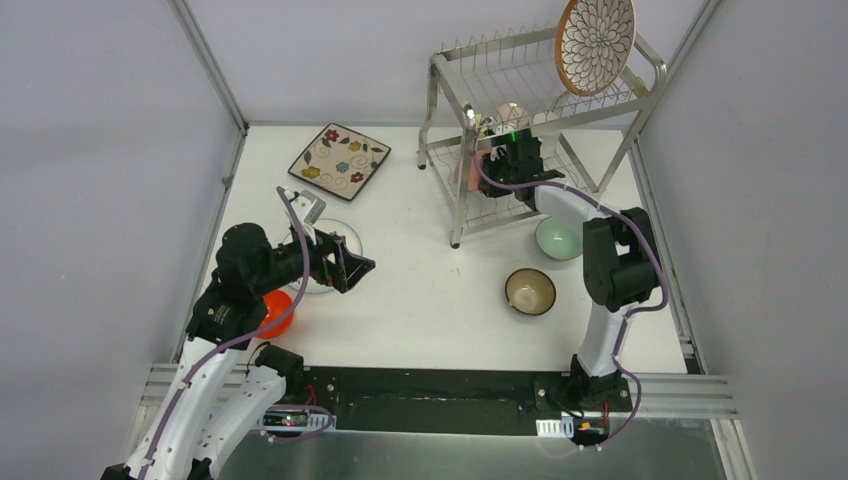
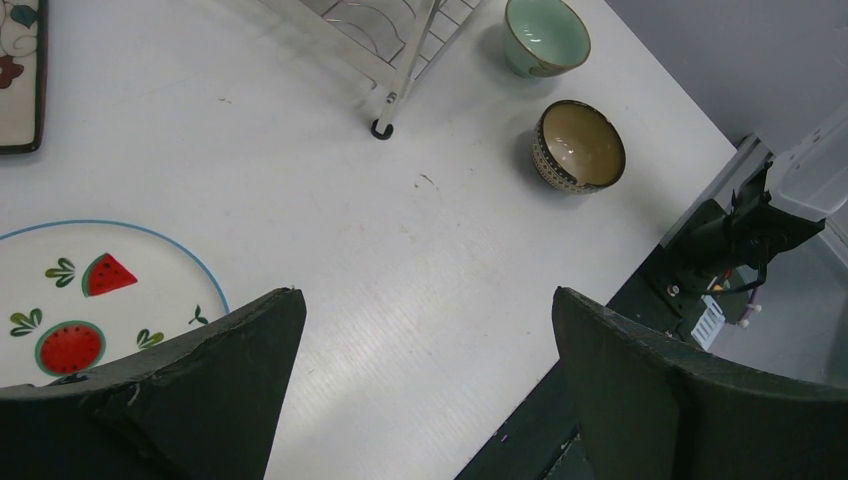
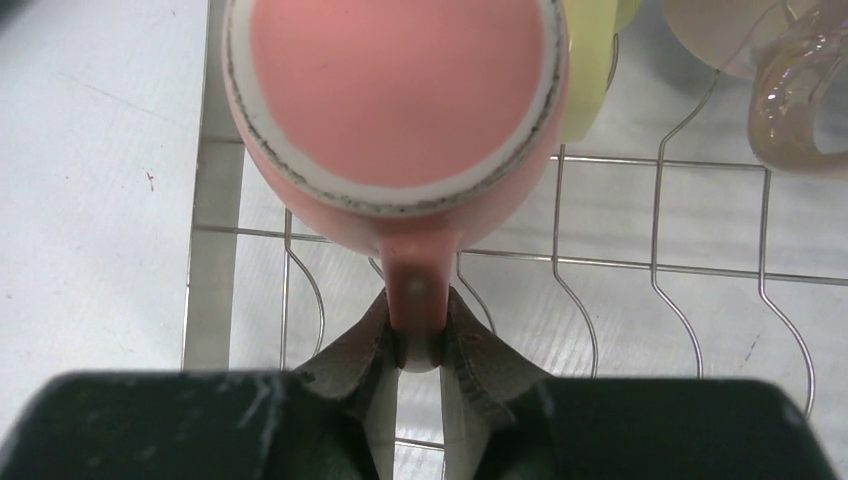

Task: Load the mixed dishes into the dish rack
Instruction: Turn the cup upside down in the dish rack, then move the cup to the dish rack.

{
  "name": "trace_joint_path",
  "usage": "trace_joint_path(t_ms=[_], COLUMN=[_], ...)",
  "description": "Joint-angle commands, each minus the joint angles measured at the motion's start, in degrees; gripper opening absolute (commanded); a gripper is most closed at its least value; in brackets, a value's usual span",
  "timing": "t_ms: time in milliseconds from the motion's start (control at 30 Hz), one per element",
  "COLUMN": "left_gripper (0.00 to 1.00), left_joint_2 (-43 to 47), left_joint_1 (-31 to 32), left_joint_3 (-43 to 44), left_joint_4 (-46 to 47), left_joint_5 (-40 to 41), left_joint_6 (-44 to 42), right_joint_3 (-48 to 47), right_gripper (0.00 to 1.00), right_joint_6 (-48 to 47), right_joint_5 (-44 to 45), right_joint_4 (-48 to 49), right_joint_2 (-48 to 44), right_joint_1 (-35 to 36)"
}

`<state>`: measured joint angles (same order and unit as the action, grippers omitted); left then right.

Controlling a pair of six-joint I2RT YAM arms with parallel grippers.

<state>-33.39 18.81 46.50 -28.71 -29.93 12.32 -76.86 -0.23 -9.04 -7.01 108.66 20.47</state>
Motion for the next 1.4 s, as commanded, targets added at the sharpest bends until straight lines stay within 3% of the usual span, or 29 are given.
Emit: trace_joint_path(t_ms=[0, 267, 667, 867, 1167, 1367], left_gripper=[0.99, 0.99, 0.99, 0.99, 0.99, 0.99], left_joint_2=[0.0, 0.0, 0.3, -0.4, -0.7, -1.3], left_joint_1=[0.4, 0.4, 0.4, 0.4, 0.4, 0.4], left_joint_3=[0.7, 0.7, 0.7, 0.8, 0.7, 0.7], left_joint_4=[1.1, 1.1, 0.9, 0.8, 0.7, 0.7], left_joint_5=[0.9, 0.8, 1.8, 1.8, 2.2, 2.3], left_joint_6=[-1.4, -1.3, -1.7, -1.8, -1.9, -2.0], right_joint_3=[-4.2, -0.6, 7.3, 9.4, 8.6, 6.7], right_gripper=[0.17, 0.37, 0.54, 0.5, 0.37, 0.36], right_joint_6=[1.9, 3.4, 4.9, 5.4, 7.9, 8.7], right_joint_5=[-3.3, -4.0, -7.7, -8.4, -10.4, -11.4], right_joint_4=[5.0, 3.3, 0.6, 1.1, 6.1, 6.8], right_joint_2=[0.7, -3.4, -9.4, -10.6, -7.3, -3.9], right_joint_1=[0.9, 0.4, -2.4, -3.1, -3.6, -3.7])
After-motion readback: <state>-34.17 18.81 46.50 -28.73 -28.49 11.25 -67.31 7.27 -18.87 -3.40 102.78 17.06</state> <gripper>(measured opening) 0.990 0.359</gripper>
